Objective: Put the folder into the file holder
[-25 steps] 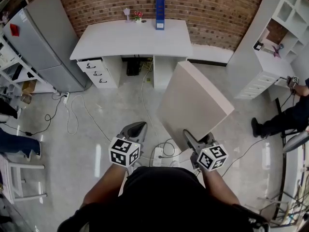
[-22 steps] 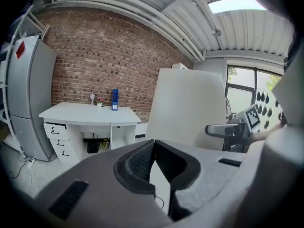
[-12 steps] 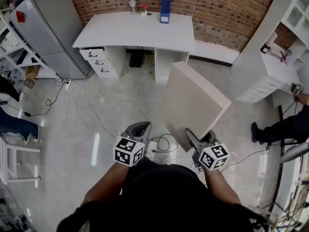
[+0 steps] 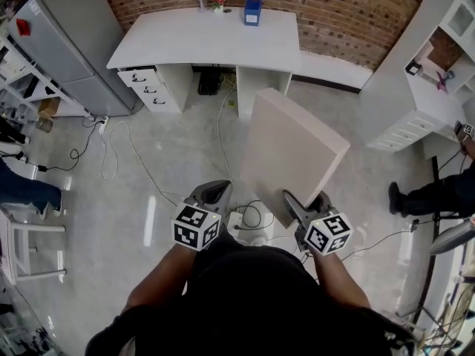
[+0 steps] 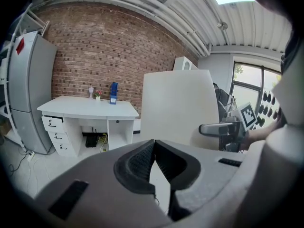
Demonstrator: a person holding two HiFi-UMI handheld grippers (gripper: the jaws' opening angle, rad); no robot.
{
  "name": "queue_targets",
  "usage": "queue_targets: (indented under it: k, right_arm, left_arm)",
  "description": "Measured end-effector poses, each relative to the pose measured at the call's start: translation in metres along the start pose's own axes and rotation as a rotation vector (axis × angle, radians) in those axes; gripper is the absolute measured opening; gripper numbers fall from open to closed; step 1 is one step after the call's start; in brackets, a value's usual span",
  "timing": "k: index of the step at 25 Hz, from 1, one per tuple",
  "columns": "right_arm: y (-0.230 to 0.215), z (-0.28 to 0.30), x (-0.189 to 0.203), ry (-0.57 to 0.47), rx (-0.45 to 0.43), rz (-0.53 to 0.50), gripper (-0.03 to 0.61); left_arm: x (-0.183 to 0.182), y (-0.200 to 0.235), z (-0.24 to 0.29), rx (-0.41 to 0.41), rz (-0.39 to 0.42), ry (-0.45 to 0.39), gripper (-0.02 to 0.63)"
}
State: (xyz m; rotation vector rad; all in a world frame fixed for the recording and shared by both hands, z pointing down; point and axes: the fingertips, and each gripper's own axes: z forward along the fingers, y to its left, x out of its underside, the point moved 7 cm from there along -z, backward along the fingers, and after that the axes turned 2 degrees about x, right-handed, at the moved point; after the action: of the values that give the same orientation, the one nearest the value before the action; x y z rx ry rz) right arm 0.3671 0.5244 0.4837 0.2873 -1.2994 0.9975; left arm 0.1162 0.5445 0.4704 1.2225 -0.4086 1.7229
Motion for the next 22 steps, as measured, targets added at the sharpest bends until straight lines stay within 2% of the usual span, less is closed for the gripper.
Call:
queue_targets:
  k: [7,13,17,22]
  right_arm:
    - [-0.01,0.083,-0.026,0.011,0.025,-0.018,0.281]
    - [-0.01,0.186,-0.074,0.016,0.078,-0.008,0.281]
    - [-0.005,0.251,-0.104,-0.014,0.103,-0.006,0.282]
    - [0.012,0.308,-0.115,-0.007,0.133,0.019,0.282]
  left_arm:
    - [-0.022,0.082,0.044,0.043,0.003,0.028,0.005]
    - [-0.101,0.185,0.079,0.088,0.046,-0.037,0.005]
    - [-0.143,0.248,0.099,0.129,0.118,-0.046,0.005]
    - [-0.146,0.311,0.11,0.152,0.103,-0.001,0.005]
